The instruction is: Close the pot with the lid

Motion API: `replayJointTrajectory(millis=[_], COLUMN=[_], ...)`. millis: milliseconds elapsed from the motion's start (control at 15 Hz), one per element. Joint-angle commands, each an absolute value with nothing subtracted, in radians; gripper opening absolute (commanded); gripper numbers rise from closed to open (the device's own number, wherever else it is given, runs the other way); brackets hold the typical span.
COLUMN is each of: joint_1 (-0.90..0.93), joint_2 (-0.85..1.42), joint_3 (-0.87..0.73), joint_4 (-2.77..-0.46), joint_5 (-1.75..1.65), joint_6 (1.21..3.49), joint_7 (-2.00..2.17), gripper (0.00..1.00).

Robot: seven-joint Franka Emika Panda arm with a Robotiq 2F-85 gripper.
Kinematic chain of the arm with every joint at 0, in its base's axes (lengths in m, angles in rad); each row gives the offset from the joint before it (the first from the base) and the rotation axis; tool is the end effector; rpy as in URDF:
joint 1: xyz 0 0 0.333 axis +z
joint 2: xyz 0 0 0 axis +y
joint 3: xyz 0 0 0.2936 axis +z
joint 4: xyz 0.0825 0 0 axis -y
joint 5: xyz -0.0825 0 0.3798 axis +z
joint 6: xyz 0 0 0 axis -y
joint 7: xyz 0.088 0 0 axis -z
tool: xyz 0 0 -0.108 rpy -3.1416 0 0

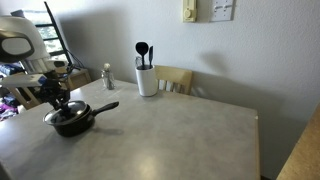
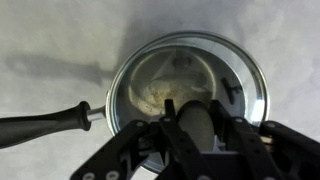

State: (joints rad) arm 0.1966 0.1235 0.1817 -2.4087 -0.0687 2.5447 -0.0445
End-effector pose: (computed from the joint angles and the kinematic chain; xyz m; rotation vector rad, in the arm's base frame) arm 0.4570 0.1839 0.2441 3.0386 0.7401 0.0277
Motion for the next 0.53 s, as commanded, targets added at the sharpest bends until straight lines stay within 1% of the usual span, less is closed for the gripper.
replayJointTrajectory(millis=[0, 467], joint_1=[0.177, 0.165], joint_2=[0.144, 0.143], joint_3=[0.186, 0.181], joint_4=[-2.417, -2.41], joint_5=[-0.022, -0.022], joint_6=[2.618, 2.63], joint_7=[-0.101, -0.117], gripper=[0.14, 0.14])
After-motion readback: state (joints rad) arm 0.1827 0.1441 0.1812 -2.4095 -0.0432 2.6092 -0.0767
